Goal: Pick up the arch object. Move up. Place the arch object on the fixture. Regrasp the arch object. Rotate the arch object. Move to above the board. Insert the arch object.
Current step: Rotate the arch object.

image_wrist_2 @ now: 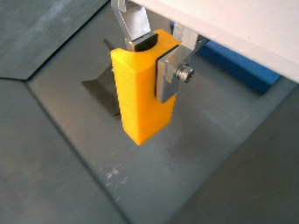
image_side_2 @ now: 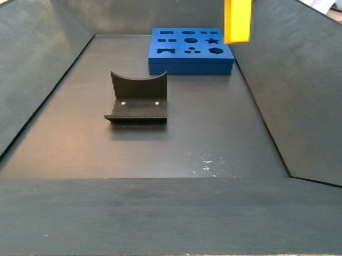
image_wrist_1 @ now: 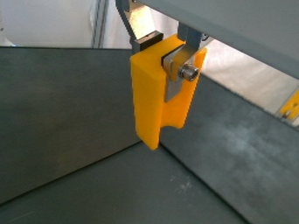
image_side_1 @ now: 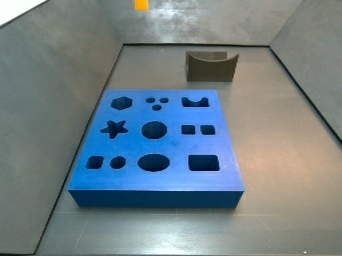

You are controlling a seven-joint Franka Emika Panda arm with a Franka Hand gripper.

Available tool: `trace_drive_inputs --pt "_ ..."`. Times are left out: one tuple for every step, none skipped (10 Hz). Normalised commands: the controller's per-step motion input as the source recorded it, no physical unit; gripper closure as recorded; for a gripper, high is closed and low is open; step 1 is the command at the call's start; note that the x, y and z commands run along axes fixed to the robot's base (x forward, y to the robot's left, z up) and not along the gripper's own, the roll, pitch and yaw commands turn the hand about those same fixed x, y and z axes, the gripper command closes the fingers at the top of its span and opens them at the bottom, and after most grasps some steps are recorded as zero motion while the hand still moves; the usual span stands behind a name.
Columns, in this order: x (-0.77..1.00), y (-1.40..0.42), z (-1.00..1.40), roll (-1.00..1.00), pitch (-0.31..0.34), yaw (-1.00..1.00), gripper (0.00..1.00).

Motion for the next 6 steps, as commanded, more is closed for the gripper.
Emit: trace_drive_inputs --pt "-0.03 0.02 0.01 -1.0 -0.118 -0.1 1.0" --pt "-0.03 0.02 0.01 -1.0 -0.12 -0.1 1.0" --pt "-0.03 0.02 0.01 -1.0 -0.128 -0.11 1.0" --pt "-0.02 0.02 0.0 -1.0 -0.135 -0.12 1.0" --pt "-0.02 0.02 0.0 -0.81 -0.117 -0.1 1.0" --pt "-0.02 0.02 0.0 -0.62 -0.099 -0.08 1.0"
